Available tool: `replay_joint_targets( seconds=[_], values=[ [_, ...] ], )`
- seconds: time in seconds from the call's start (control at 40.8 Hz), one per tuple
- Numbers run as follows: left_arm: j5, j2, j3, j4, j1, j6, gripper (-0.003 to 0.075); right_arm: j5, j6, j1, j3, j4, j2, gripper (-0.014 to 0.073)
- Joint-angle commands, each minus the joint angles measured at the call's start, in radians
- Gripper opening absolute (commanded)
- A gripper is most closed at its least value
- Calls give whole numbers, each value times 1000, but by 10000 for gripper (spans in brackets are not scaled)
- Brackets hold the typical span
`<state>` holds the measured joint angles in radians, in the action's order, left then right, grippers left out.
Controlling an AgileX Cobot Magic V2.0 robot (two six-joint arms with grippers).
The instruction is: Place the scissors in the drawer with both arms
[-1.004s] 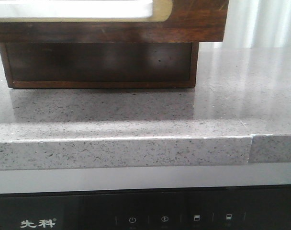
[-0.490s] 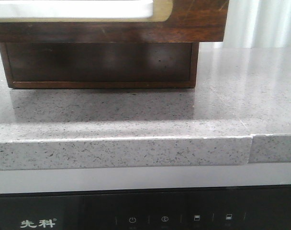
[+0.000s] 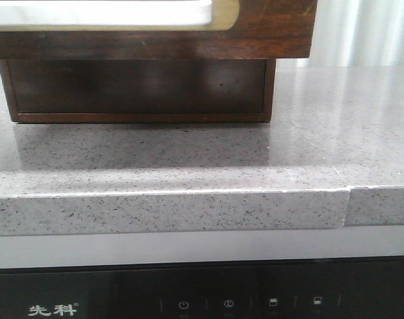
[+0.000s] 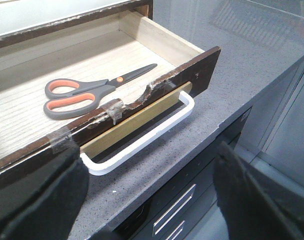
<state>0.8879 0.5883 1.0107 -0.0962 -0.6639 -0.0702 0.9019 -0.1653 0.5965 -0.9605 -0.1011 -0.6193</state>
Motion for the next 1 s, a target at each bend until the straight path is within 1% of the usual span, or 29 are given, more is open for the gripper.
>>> replay_joint_targets(
  seconds=[0.0,0.318,0.367,0.441,0.588,0.71,0.759,0.98],
  values=[
    [-72,10,26,-7,-6,11,514,-76,4,-6,-16,-7,5,318],
    [-72,10,26,-7,-6,11,505,-76,4,-6,-16,-7,5,317],
    [-72,10,26,-7,-6,11,471,-77,4,-6,-16,-7,5,300],
    [-72,10,26,-7,-6,11,396,-77,4,-6,-16,-7,5,236],
    [-72,10,26,-7,-6,11,188,-77,4,-6,-16,-7,5,65],
    [-72,10,26,-7,-6,11,32,-77,4,-6,-16,-7,5,-65],
    [-72,10,26,-7,-6,11,-19,-77,4,-6,-16,-7,5,-65],
    [-72,10,26,-7,-6,11,-20,-78,4,-6,-16,-7,5,-69]
  ],
)
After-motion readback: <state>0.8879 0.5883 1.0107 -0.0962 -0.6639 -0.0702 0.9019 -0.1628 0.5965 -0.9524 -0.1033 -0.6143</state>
